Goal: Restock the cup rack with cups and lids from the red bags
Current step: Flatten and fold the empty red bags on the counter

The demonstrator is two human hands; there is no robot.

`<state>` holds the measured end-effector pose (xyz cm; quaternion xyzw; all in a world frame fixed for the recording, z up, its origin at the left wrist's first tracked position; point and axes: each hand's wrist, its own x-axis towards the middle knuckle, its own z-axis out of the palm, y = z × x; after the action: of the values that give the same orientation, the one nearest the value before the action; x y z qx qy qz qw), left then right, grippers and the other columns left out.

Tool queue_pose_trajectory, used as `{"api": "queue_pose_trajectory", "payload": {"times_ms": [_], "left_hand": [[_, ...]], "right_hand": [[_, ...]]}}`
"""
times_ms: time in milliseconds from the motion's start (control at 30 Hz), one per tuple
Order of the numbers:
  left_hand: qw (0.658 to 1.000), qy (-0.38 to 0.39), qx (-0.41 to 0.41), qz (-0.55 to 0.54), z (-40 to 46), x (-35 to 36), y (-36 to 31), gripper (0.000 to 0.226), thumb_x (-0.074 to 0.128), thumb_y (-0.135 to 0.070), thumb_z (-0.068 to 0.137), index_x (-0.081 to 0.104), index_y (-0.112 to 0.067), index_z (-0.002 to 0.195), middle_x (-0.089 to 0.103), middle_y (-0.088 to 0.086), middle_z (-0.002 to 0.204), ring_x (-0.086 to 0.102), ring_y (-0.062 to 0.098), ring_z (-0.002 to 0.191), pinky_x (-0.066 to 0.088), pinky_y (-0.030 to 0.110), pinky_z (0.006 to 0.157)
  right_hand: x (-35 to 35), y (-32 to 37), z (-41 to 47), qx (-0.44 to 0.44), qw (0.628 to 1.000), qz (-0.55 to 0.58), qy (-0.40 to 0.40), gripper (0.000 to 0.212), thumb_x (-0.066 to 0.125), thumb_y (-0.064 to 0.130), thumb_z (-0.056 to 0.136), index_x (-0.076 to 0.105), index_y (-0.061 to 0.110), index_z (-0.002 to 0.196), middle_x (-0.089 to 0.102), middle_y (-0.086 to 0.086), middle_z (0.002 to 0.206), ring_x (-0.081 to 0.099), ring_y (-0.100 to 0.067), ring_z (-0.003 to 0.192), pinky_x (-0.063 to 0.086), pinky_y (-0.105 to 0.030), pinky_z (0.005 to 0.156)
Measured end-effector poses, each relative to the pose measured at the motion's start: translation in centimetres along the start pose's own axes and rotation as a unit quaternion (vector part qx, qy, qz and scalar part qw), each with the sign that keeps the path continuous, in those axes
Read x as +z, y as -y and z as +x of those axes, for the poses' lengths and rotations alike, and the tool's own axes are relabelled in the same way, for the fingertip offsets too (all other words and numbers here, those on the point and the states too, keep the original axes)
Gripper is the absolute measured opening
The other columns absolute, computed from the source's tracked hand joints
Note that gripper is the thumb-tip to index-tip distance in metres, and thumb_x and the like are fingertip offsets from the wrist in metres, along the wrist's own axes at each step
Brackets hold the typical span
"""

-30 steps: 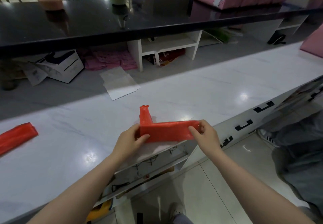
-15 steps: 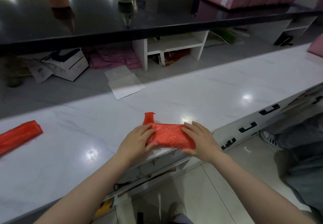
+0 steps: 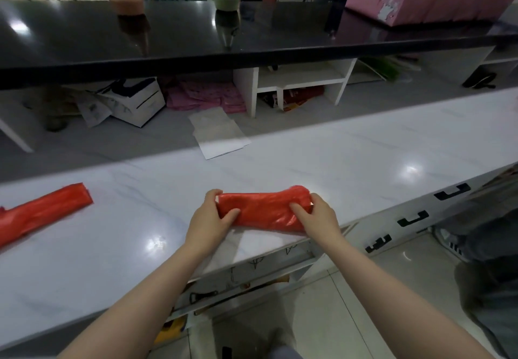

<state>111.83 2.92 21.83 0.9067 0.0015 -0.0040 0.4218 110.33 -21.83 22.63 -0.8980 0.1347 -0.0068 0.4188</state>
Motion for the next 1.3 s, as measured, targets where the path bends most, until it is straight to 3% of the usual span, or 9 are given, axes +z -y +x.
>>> {"api": "queue_pose_trajectory", "payload": {"times_ms": [167,367,467,633,833,900,1067,1167,1300], "left_hand": [[0.994,0.045,-0.022,0.101,1.5,-0.4,-0.1,0.028,0.064,-0.047,0.084,0.063,-0.019,0.088,0.058,0.007,0.092,0.059,0.027,0.088,0.048,0.034,0.075],[0.995,-0.033,-0.082,-0.042,1.6,-3.9,0.6,0.031,0.066,-0.032,0.085,0.062,-0.02,0.113,0.067,-0.004,0.106,0.062,0.017,0.097,0.046,0.029,0.08],[0.986,-0.102,-0.116,-0.059,0.6,-7.1,2.2,0.03,0.069,-0.028,0.084,0.063,-0.017,0.112,0.067,-0.002,0.104,0.062,0.017,0.095,0.05,0.035,0.085],[0.941,-0.244,-0.185,-0.141,-1.8,-13.0,5.6,0.03,0.073,-0.022,0.083,0.055,-0.019,0.106,0.065,-0.01,0.091,0.066,0.008,0.081,0.056,0.026,0.068],[0.902,-0.357,-0.227,-0.087,-5.2,-21.0,10.9,0.012,0.071,-0.025,0.083,0.066,-0.018,0.092,0.067,-0.007,0.08,0.062,0.007,0.073,0.046,0.021,0.061],[0.896,-0.357,-0.253,-0.068,-5.7,-23.7,12.7,0.012,0.07,-0.026,0.084,0.067,-0.015,0.084,0.065,-0.005,0.074,0.06,0.011,0.069,0.041,0.021,0.057],[0.896,-0.338,-0.282,-0.054,-5.2,-29.3,16.9,0.02,0.068,-0.031,0.085,0.07,-0.013,0.078,0.07,0.002,0.075,0.065,0.02,0.074,0.047,0.03,0.065],[0.899,-0.31,-0.308,-0.009,-4.4,-31.7,19.5,0.029,0.068,-0.037,0.084,0.067,-0.012,0.07,0.067,0.003,0.07,0.063,0.023,0.071,0.045,0.033,0.063],[0.899,-0.271,-0.33,0.095,-3.9,-32.2,22.3,0.034,0.073,-0.042,0.078,0.057,-0.015,0.064,0.062,0.008,0.075,0.062,0.03,0.077,0.043,0.033,0.064]], "right_hand": [[0.9,0.5,1.8,-0.004,1.0,-0.022,0.012,0.017,0.058,0.039,0.09,0.054,0.025,0.099,0.055,0.019,0.082,0.053,0.001,0.075,0.038,-0.02,0.062],[3.0,4.4,5.2,-0.061,0.995,0.032,0.072,0.012,0.063,0.032,0.087,0.056,0.027,0.095,0.061,0.014,0.088,0.06,-0.01,0.086,0.04,-0.02,0.064],[5.4,8.0,6.6,-0.097,0.981,0.095,0.136,0.038,0.069,0.028,0.084,0.049,0.031,0.116,0.06,0.008,0.105,0.061,-0.01,0.095,0.046,-0.021,0.072],[10.5,14.7,7.0,-0.348,0.914,0.03,0.205,0.088,0.077,0.031,0.075,0.024,0.038,0.145,0.037,0.011,0.141,0.04,-0.008,0.126,0.036,-0.028,0.103],[18.9,24.0,4.0,-0.594,0.771,-0.149,0.174,0.077,0.07,0.048,0.078,0.035,0.03,0.145,0.01,-0.002,0.161,0.008,-0.028,0.146,0.013,-0.043,0.115],[21.8,26.7,3.0,-0.611,0.75,-0.188,0.169,0.07,0.063,0.053,0.082,0.038,0.028,0.142,0.012,0.001,0.16,0.006,-0.026,0.146,0.01,-0.044,0.117],[27.6,31.8,1.5,-0.606,0.742,-0.183,0.22,0.064,0.065,0.04,0.083,0.041,0.025,0.141,0.05,-0.003,0.132,0.041,-0.026,0.126,0.027,-0.044,0.111],[30.7,33.1,1.1,-0.622,0.728,-0.201,0.207,0.062,0.063,0.036,0.085,0.043,0.023,0.142,0.053,-0.008,0.116,0.046,-0.029,0.112,0.032,-0.038,0.103],[33.5,32.3,1.5,-0.598,0.686,-0.302,0.285,0.078,0.047,0.065,0.085,0.027,0.026,0.15,0.024,-0.007,0.153,0.018,-0.027,0.14,0.017,-0.04,0.115]]}}
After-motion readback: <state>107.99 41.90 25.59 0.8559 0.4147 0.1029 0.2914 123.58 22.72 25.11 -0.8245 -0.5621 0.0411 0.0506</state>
